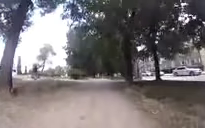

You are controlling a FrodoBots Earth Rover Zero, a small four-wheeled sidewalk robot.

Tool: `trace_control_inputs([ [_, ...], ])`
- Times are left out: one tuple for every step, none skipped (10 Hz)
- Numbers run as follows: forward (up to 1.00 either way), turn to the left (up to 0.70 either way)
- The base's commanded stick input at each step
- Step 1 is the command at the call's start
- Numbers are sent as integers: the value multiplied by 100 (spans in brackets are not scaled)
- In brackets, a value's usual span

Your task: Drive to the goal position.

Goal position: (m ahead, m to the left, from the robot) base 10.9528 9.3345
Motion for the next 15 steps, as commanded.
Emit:
trace_control_inputs([
  [80, 0],
  [81, 0],
  [83, 0],
  [85, 0],
  [85, 0],
  [85, 0],
  [85, 0],
  [85, 0],
  [85, 0],
  [85, 0],
  [85, 0],
  [85, 0],
  [85, 25],
  [85, 34],
  [85, 32],
])
